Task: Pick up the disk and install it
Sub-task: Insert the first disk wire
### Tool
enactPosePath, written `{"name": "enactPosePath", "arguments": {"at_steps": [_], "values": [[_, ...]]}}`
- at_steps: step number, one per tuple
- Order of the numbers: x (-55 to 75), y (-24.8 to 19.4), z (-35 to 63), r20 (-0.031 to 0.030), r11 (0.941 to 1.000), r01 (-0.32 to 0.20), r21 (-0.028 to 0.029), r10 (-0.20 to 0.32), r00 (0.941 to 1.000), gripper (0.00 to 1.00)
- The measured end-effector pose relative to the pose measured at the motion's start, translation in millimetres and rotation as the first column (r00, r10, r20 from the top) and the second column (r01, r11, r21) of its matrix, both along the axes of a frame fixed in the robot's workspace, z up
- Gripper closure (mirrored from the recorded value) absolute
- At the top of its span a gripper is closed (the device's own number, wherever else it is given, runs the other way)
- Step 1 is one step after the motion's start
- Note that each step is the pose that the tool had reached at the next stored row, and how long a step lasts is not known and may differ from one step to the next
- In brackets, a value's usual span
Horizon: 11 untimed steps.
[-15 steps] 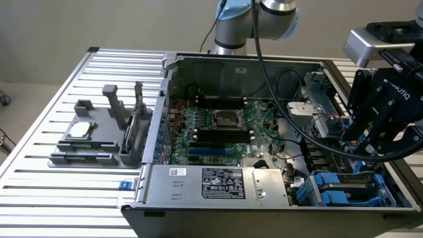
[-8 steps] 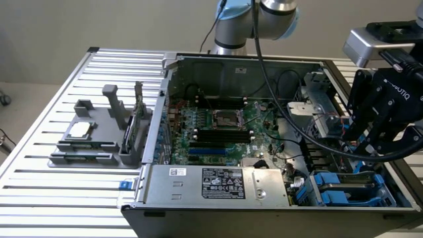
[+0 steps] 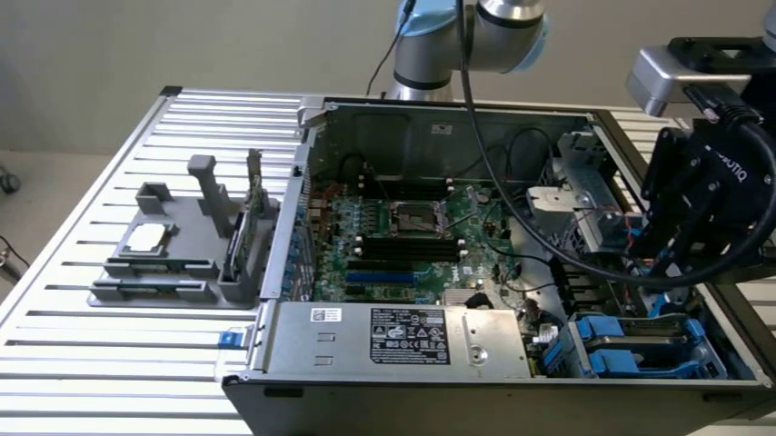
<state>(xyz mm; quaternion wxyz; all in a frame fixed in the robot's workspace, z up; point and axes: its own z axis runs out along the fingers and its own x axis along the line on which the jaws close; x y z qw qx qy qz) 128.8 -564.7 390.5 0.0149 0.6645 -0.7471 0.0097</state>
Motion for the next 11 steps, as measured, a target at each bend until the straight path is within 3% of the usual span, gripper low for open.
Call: {"name": "enactPosePath", "arguments": {"at_steps": [5,11], "values": [[0.0,0.0,0.0,-0.0001,0.9970,0.078,0.0000,-0.078,0.9970,0.60],[0.0,0.0,0.0,-0.0001,0.9851,0.172,0.0001,-0.172,0.9851,0.60]]}}
